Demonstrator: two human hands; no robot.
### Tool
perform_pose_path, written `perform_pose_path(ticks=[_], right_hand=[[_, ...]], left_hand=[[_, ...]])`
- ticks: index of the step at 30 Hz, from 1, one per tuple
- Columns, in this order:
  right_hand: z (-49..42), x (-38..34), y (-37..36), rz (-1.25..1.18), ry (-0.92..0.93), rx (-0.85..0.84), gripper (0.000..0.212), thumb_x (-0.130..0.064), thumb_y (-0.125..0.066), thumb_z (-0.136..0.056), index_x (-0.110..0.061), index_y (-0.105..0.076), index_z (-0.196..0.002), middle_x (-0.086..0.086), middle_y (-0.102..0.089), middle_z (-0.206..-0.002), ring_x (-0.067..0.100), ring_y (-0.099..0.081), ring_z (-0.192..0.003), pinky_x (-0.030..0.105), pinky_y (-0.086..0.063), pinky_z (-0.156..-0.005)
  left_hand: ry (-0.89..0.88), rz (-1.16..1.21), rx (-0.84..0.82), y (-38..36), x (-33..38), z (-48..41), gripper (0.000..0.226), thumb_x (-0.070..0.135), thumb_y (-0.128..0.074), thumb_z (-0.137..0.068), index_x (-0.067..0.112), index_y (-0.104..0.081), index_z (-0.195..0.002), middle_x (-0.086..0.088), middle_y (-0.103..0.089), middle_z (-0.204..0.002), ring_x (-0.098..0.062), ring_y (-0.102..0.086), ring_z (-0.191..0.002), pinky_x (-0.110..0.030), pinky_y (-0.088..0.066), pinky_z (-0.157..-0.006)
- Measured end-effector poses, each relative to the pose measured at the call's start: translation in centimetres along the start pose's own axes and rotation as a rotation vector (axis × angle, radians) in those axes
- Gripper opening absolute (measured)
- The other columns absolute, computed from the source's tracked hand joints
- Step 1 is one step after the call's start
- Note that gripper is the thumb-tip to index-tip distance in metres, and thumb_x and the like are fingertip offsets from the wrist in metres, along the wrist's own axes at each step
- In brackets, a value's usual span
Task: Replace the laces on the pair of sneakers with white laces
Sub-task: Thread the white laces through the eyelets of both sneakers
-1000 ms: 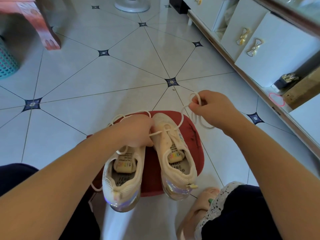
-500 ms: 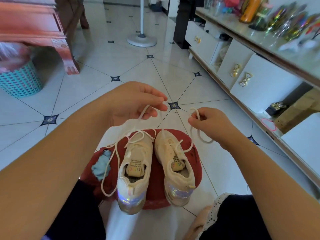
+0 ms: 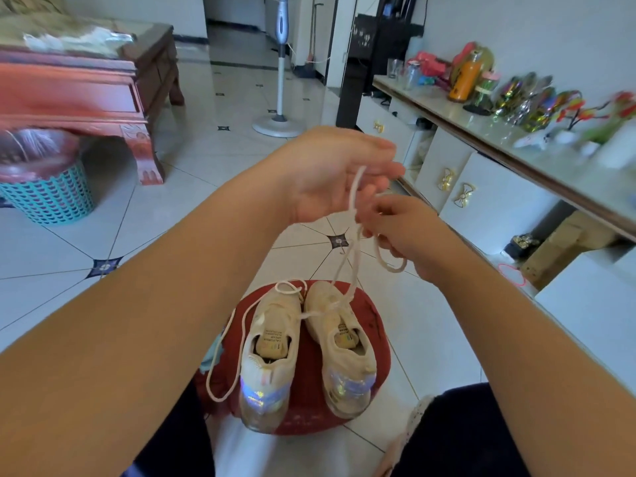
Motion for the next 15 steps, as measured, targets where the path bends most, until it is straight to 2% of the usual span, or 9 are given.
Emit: perform_pose_path(ticks=[4,6,9,12,15], right_hand=[[-0.2,2.2,2.2,-0.157,-0.209,0.220,0.017,-0.020,-0.056,-0.090,-0.013,-0.063,-0.076,-0.001,-0.054,-0.067,0.007,-0.037,-0.047,0.013,-0.026,-0.034],[-0.4,3.5,3.1,-0.269,-0.312,0.272,0.016,-0.017,-0.056,-0.089,-0.010,-0.061,-0.075,0.001,-0.052,-0.065,0.006,-0.033,-0.040,0.015,-0.021,-0.032],[-1.2,4.9,3.6,-0.356,-0.354,0.305,0.017,-0.015,-0.055,-0.090,-0.010,-0.060,-0.075,0.001,-0.052,-0.064,0.003,-0.032,-0.034,0.015,-0.020,-0.031],[-2.4,5.2,3.4,-0.411,-0.363,0.325,0.019,-0.015,-0.054,-0.091,-0.010,-0.060,-0.074,0.000,-0.053,-0.064,0.004,-0.032,-0.037,0.014,-0.020,-0.031],[-3.7,5.3,2.9,-0.393,-0.357,0.316,0.018,-0.015,-0.054,-0.091,-0.011,-0.060,-0.074,0.000,-0.052,-0.064,0.006,-0.031,-0.045,0.014,-0.020,-0.033]], left_hand=[[0.135,-0.132,0.089,3.9,-3.1,1.5,0.020,0.004,-0.057,-0.086,0.007,-0.057,-0.106,-0.002,-0.069,-0.066,-0.004,-0.051,-0.043,-0.014,-0.042,-0.040],[0.232,-0.173,0.097,6.3,-5.4,2.6,0.020,0.007,-0.058,-0.084,0.004,-0.060,-0.104,-0.002,-0.065,-0.063,-0.004,-0.047,-0.041,-0.014,-0.040,-0.038],[0.369,-0.227,0.081,8.9,-8.0,4.1,0.020,0.012,-0.058,-0.084,0.000,-0.063,-0.099,-0.002,-0.059,-0.061,-0.006,-0.045,-0.042,-0.014,-0.039,-0.038],[0.464,-0.143,0.104,9.6,-9.8,4.7,0.016,0.010,-0.051,-0.091,-0.001,-0.063,-0.091,-0.005,-0.054,-0.058,-0.006,-0.043,-0.040,-0.013,-0.038,-0.036],[0.412,-0.003,0.206,9.4,-10.6,3.8,0.014,0.008,-0.049,-0.092,0.001,-0.059,-0.089,-0.002,-0.050,-0.055,-0.004,-0.037,-0.037,-0.011,-0.030,-0.033]])
Point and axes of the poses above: each hand's wrist, its own z-axis away from the middle knuckle, its own y-axis out of the back of the hand, x = y × z, the point moved 2 cm from there along -z, towards the middle knuckle
